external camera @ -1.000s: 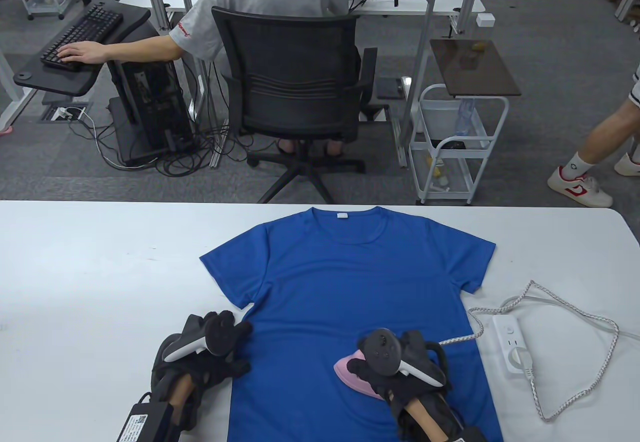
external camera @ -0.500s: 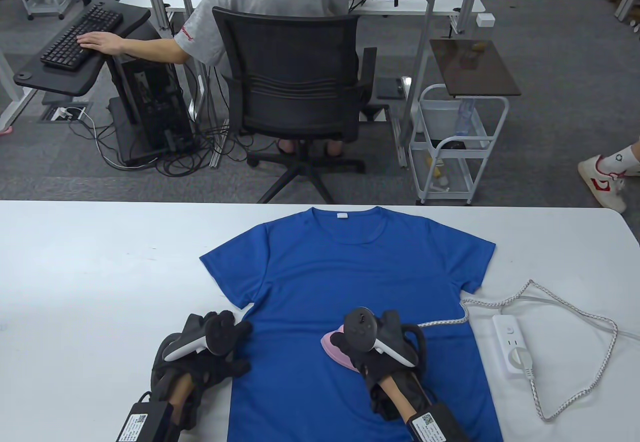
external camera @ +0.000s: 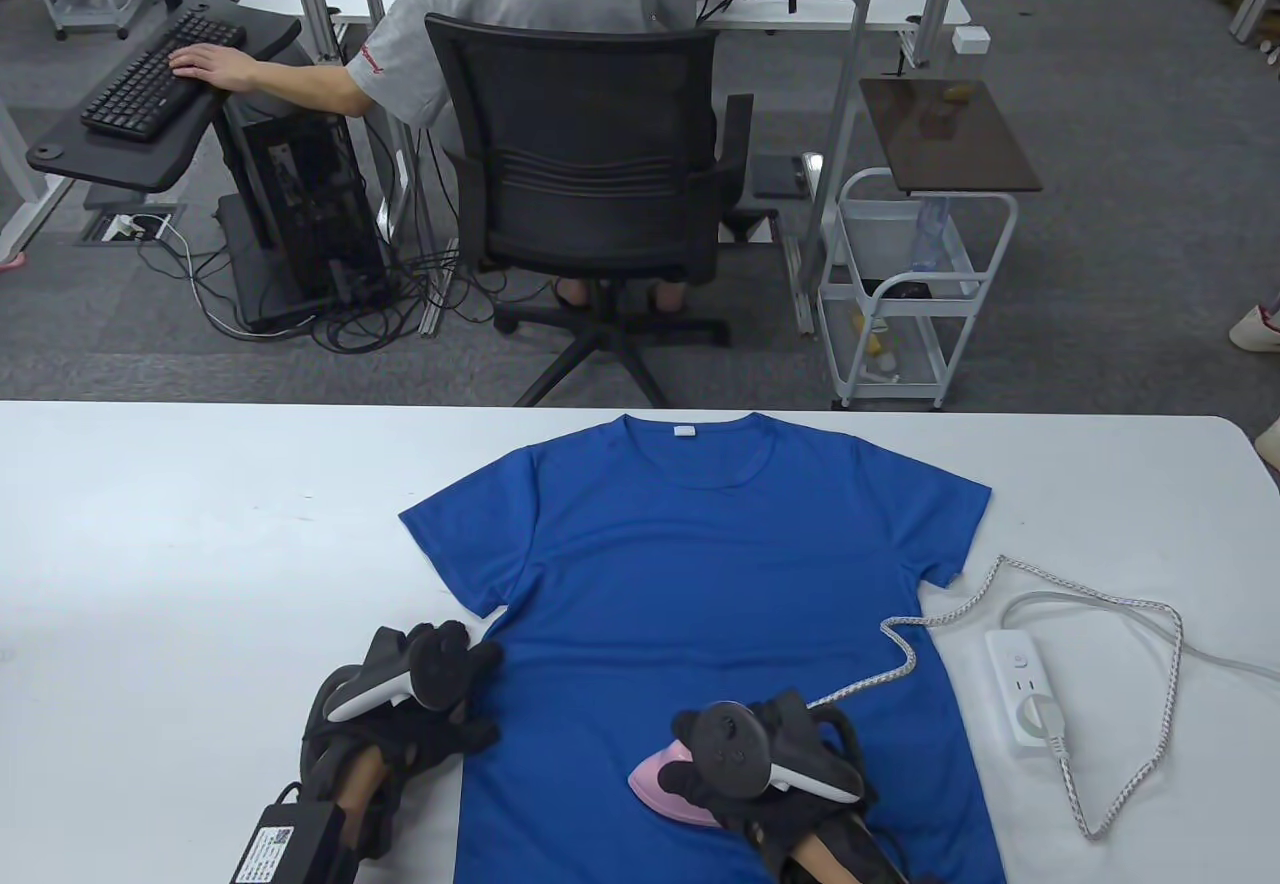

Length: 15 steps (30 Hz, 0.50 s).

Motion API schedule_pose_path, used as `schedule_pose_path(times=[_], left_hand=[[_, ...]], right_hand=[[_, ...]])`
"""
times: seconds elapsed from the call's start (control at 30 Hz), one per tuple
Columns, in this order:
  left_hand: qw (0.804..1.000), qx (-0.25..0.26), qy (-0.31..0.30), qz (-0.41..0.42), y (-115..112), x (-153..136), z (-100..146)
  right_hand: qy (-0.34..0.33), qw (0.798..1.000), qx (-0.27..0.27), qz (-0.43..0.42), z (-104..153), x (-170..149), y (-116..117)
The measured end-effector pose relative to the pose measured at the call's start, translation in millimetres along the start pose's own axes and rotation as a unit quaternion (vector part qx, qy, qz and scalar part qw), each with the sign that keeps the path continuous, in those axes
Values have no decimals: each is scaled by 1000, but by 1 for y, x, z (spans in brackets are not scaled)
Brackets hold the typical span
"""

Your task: Iron t-shirt with electric iron on table

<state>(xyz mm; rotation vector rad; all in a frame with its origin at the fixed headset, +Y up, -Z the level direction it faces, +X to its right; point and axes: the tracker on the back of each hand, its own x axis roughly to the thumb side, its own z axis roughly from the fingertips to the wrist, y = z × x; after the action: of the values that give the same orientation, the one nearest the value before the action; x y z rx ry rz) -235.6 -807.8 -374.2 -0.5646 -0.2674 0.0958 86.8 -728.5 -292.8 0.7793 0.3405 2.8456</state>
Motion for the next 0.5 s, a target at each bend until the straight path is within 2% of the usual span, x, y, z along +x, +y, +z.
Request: schedule_pose_path(times=[0.2, 0.3, 0.5], left_hand=[[1000, 1, 0, -1, 0, 0, 0], [1000, 1, -2, 3, 0, -1, 0], [1000, -1, -2, 4, 0, -1, 0]], right_hand=[[-28, 1000, 11, 0, 6, 3, 2], [-12, 1000, 17, -4, 3, 4, 1], [24, 1000, -7, 9, -16, 11, 0]])
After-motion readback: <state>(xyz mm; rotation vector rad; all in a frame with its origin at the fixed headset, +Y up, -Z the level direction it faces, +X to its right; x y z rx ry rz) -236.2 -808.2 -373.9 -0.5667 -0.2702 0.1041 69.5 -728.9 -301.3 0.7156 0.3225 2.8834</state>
